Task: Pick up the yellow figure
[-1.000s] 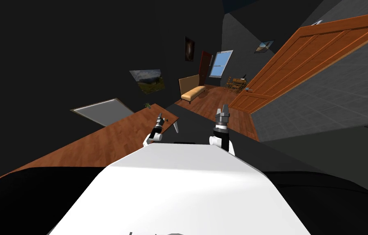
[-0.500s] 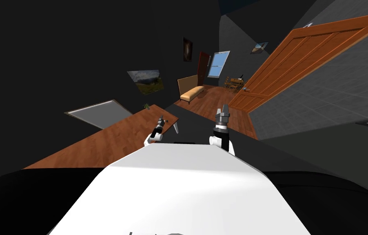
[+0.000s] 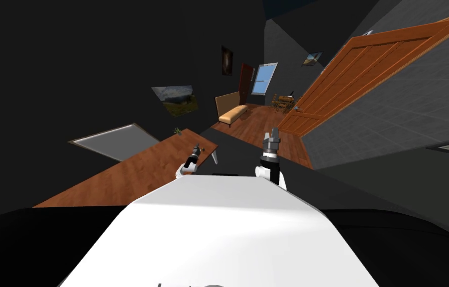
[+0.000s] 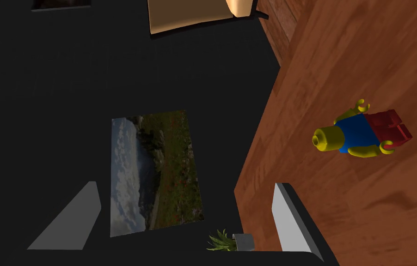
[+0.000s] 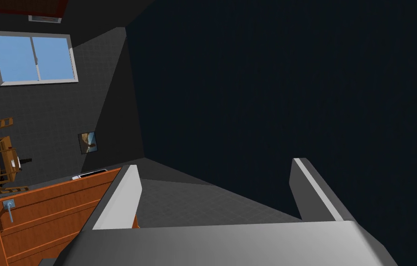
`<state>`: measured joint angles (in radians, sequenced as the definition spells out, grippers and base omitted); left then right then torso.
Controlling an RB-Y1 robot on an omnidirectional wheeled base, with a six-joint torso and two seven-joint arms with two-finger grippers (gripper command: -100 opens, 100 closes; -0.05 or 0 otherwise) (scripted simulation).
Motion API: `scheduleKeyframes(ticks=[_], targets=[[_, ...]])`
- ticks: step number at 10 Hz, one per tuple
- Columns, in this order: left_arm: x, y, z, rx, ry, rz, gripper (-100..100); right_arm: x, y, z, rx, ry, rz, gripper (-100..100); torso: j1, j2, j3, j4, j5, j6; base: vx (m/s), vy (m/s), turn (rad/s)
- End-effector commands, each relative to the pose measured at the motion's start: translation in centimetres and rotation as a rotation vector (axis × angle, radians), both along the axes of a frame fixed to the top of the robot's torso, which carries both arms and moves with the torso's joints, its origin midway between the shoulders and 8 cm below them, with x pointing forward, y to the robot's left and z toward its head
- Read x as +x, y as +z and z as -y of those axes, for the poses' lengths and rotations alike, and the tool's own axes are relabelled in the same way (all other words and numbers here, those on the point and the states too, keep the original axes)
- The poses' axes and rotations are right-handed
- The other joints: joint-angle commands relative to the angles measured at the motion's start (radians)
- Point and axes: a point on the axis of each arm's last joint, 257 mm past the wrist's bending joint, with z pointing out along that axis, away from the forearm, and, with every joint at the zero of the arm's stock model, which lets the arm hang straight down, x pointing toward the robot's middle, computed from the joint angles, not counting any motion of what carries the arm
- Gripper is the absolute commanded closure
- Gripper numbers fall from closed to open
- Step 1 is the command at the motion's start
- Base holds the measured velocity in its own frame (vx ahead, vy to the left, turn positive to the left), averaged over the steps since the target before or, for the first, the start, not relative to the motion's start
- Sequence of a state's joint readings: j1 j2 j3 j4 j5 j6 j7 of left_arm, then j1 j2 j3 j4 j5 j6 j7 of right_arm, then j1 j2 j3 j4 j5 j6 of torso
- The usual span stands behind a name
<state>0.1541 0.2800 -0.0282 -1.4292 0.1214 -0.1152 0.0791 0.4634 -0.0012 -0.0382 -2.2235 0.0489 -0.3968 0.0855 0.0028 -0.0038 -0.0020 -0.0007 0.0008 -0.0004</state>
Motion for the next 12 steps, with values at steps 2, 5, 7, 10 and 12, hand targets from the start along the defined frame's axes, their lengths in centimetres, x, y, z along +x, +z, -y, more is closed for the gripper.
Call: scheduleKeyframes(ticks=[2, 5, 7, 10, 12], targets=[[-0.5, -3.1, -1.2, 0.025, 0.014, -0.077, -100, 0.0, 0.0, 0.0, 0.0, 0.0, 0.0, 0, -0.001, 0.0, 0.0, 0.0, 0.0, 0.0, 0.041, 0.027, -0.053], [-1.1, -5.5, -2.2, 0.043, 0.027, -0.142, -100, 0.0, 0.0, 0.0, 0.0, 0.0, 0.0, 0, -0.001, 0.0, 0.0, 0.0, 0.0, 0.0, 0.046, 0.03, -0.046], [-1.9, -7.8, -2.8, 0.052, 0.037, -0.202, -100, 0.0, 0.0, 0.0, 0.0, 0.0, 0.0, 0, -0.002, 0.0, 0.0, 0.0, 0.0, 0.0, 0.055, 0.022, -0.067], [-4.0, -11.9, -2.8, 0.048, 0.051, -0.305, -100, 0.0, 0.0, 0.0, 0.0, 0.0, 0.0, 0, -0.002, -0.002, -0.001, 0.0, 0.0, 0.0, 0.073, 0.018, -0.064], [-4.6, -12.7, -2.7, 0.044, 0.053, -0.323, -100, 0.0, 0.0, 0.0, 0.0, 0.0, 0.0, 0, -0.003, -0.001, -0.001, 0.0, -0.001, 0.0, 0.045, -0.004, -0.018]])
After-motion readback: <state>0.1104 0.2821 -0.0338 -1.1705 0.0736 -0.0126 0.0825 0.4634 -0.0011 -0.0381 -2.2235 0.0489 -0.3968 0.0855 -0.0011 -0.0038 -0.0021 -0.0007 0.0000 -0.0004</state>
